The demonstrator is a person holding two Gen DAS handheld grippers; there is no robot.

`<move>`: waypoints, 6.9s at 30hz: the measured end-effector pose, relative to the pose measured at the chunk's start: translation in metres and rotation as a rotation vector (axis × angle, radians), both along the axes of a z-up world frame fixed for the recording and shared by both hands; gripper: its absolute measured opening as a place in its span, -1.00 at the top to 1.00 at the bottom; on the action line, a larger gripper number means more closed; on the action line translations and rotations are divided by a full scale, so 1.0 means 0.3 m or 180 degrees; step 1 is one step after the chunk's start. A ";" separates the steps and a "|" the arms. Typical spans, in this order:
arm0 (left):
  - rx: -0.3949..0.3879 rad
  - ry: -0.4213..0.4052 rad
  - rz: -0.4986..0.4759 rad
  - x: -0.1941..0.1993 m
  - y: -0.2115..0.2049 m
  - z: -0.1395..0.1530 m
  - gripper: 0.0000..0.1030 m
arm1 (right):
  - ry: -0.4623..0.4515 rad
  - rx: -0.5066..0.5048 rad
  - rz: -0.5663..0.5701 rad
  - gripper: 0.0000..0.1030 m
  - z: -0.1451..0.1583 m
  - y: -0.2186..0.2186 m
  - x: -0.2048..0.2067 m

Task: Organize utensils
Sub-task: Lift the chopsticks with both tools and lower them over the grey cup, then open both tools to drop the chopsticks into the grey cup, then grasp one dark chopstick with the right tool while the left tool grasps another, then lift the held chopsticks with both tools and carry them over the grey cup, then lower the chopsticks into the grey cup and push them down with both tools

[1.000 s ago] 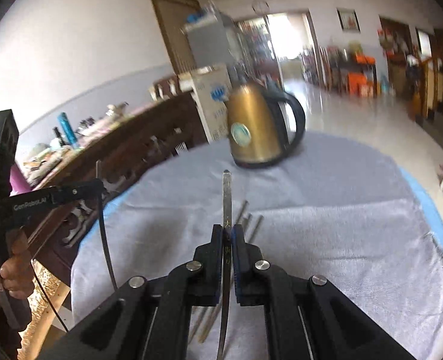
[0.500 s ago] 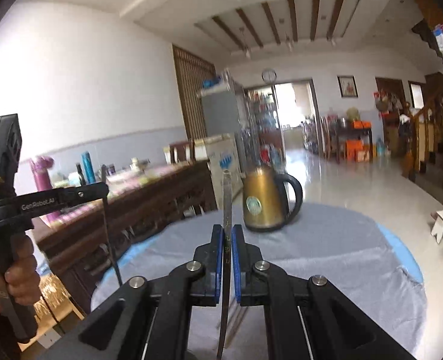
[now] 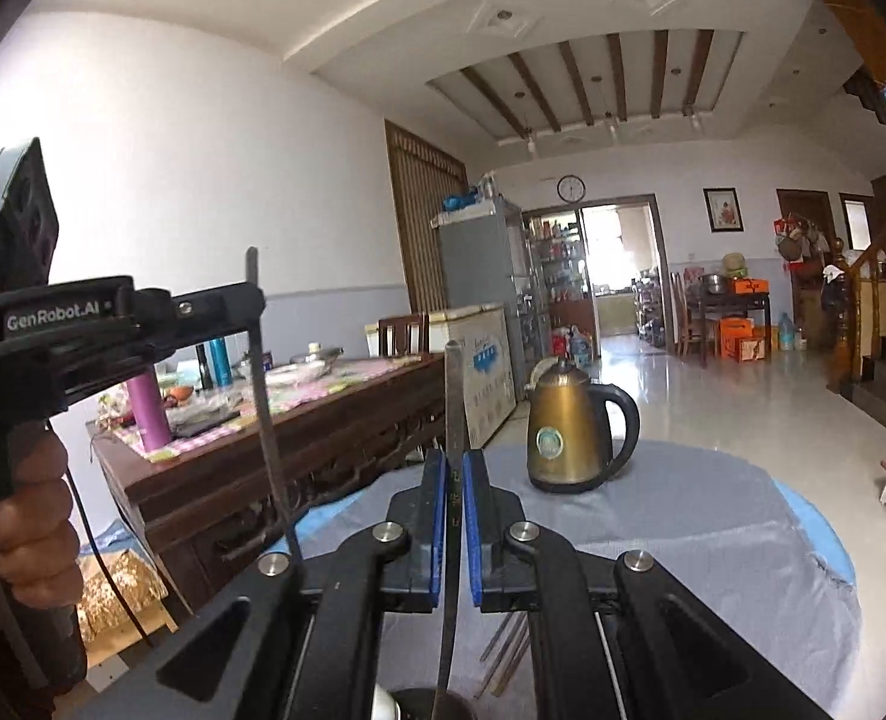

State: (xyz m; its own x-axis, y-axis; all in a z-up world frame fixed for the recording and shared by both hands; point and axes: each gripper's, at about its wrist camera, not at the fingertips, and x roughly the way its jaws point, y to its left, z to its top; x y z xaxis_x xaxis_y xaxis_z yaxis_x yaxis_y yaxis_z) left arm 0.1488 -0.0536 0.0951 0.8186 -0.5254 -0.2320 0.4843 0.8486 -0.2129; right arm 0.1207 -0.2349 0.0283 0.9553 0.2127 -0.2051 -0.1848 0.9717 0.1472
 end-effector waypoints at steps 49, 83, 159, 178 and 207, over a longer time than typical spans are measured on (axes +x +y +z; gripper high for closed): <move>-0.0011 0.1186 0.0240 0.230 0.097 -0.362 0.40 | 0.0868 0.0850 -0.0289 -0.04 -0.245 -0.238 0.087; 0.0882 0.2488 0.0325 0.939 0.005 -0.801 0.21 | 0.2867 0.0783 -0.0305 0.44 -0.754 -0.302 1.047; 0.1673 0.3093 0.0224 1.014 -0.252 -0.950 0.84 | 0.3654 -0.0065 -0.0276 0.82 -0.799 -0.260 0.997; 0.0998 0.1969 0.0551 0.693 -0.086 -0.562 0.91 | 0.2372 0.0239 -0.0208 0.87 -0.483 -0.322 0.673; 0.0169 0.0556 0.0773 0.154 0.015 -0.117 0.90 | 0.0398 0.0322 -0.0448 0.87 -0.022 -0.194 0.004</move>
